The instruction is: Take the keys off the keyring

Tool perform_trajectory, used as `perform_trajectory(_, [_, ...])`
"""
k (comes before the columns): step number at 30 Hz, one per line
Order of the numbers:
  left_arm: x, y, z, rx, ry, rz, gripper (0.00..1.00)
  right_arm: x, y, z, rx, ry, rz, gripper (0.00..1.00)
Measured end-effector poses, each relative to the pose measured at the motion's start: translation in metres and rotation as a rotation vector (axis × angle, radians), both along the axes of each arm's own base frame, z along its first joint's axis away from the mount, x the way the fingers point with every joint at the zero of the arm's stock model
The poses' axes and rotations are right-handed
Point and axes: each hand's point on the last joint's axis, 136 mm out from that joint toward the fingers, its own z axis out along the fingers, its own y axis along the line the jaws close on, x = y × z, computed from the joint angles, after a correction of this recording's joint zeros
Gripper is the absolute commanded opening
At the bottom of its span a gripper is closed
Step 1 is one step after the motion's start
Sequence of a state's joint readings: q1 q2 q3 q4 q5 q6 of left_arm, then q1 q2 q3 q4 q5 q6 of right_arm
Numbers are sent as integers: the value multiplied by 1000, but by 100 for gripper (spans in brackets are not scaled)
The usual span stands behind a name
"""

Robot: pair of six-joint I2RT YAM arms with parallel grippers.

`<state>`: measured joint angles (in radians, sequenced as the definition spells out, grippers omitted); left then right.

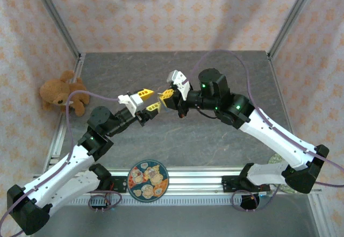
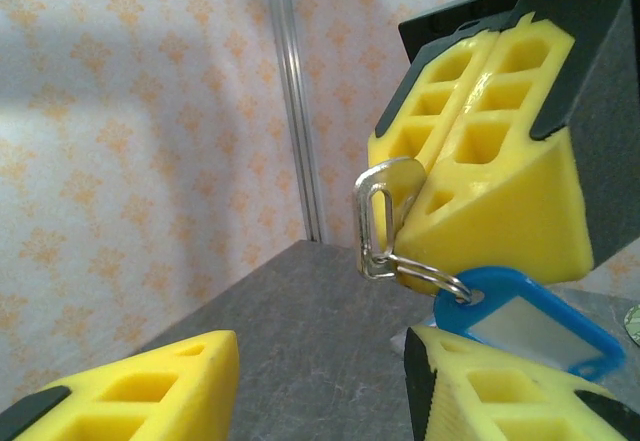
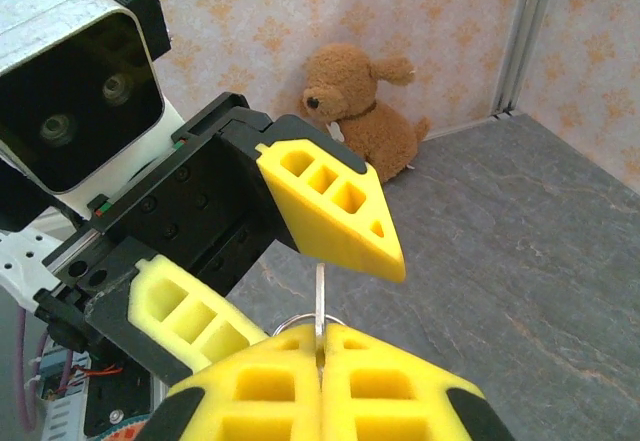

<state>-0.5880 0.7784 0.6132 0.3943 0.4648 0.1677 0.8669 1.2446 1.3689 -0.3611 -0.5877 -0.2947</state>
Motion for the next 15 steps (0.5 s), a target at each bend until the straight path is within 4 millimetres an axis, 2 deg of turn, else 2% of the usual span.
perform_trajectory(4, [0,0,0,6,-8,2,49,-1,1,2,7,5,5,0])
perform_trajectory(7, [1,2,2,9,-19,16,54,-1,1,2,6,7,5,0])
perform_trajectory(15, [-4,15,16,-15,-66,66,55,3,-3,1,2,12,-7,0])
